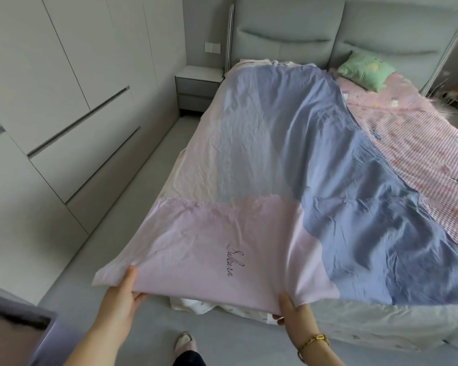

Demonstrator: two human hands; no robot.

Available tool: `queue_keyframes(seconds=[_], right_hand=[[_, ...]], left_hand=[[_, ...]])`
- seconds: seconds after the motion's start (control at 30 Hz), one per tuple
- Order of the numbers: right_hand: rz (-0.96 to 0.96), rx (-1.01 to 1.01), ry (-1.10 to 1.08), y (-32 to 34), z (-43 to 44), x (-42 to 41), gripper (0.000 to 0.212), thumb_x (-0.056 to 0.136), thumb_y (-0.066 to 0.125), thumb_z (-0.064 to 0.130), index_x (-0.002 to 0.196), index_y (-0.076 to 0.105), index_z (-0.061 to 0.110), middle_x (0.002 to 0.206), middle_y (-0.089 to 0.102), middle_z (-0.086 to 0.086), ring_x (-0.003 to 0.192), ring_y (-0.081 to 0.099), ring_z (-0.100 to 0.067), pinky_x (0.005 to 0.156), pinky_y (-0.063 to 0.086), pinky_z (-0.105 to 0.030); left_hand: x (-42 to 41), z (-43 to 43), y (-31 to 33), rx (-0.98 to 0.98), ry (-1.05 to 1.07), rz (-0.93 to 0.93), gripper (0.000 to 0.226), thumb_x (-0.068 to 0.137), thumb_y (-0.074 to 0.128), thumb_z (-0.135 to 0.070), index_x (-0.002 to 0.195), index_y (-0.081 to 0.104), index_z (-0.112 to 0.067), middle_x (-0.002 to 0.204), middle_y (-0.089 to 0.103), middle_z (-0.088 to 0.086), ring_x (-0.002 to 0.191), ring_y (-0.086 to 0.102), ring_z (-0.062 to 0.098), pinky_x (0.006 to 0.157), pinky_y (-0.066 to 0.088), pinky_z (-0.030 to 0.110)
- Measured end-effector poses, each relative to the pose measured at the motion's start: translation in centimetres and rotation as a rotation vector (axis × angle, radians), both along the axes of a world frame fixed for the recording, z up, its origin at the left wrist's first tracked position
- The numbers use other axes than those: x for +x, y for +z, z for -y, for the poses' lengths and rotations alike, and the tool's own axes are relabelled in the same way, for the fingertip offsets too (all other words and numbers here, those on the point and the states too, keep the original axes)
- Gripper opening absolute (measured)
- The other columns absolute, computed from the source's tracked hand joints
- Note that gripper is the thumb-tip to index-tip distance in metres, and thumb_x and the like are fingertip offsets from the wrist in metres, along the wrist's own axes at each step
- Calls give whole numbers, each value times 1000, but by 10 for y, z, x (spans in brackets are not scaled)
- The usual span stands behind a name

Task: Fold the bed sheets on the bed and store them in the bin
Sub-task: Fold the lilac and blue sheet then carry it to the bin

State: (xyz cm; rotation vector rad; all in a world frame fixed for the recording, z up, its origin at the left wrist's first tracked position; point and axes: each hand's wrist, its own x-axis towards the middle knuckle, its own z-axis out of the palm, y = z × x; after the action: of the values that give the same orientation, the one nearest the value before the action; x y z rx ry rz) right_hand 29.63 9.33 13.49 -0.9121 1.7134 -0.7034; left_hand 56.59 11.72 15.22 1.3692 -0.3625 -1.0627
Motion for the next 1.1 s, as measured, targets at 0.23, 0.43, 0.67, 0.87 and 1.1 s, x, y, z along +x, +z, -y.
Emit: queue_keyframes(seconds=[0.23,0.43,0.67,0.87,1.1], right_hand=[[0,-98,-53,18,50,5,32,88,58,7,56,54,2,71,55,-11,69,49,-27,72,41,-43],[-42,-289,-59,41,142,10,16,91,52,6,91,65,-4,92,61,-12,92,51,-19,73,38,-18],[-102,-185,-120,54,292,32,41,91,52,28,59,53,3,61,51,-8,63,44,-22,63,34,-30],[-148,-175,-99,44,387,36,40,92,51,29,61,52,4,62,47,-7,58,42,-17,53,32,-23],[-258,-10,499,-14,505,43,55,92,53,20,142,31,15,137,39,-4,132,34,-23,101,28,-24]], left_hand=[[11,50,-2,19,19,77,40,98,36,-23,134,42,-4,121,51,9,110,49,25,89,37,37],[21,144,-2,107,69,84,38,98,41,-17,125,45,8,115,54,21,89,55,29,62,53,22],[53,308,8,187,-25,261,23,97,40,-36,101,52,-16,71,59,-2,64,54,17,84,47,39],[57,406,1,270,-59,369,29,98,37,-31,108,54,-9,72,59,3,57,56,13,64,47,26],[67,478,-62,440,-239,466,55,100,34,-30,148,11,-16,145,35,11,127,43,30,102,34,34]])
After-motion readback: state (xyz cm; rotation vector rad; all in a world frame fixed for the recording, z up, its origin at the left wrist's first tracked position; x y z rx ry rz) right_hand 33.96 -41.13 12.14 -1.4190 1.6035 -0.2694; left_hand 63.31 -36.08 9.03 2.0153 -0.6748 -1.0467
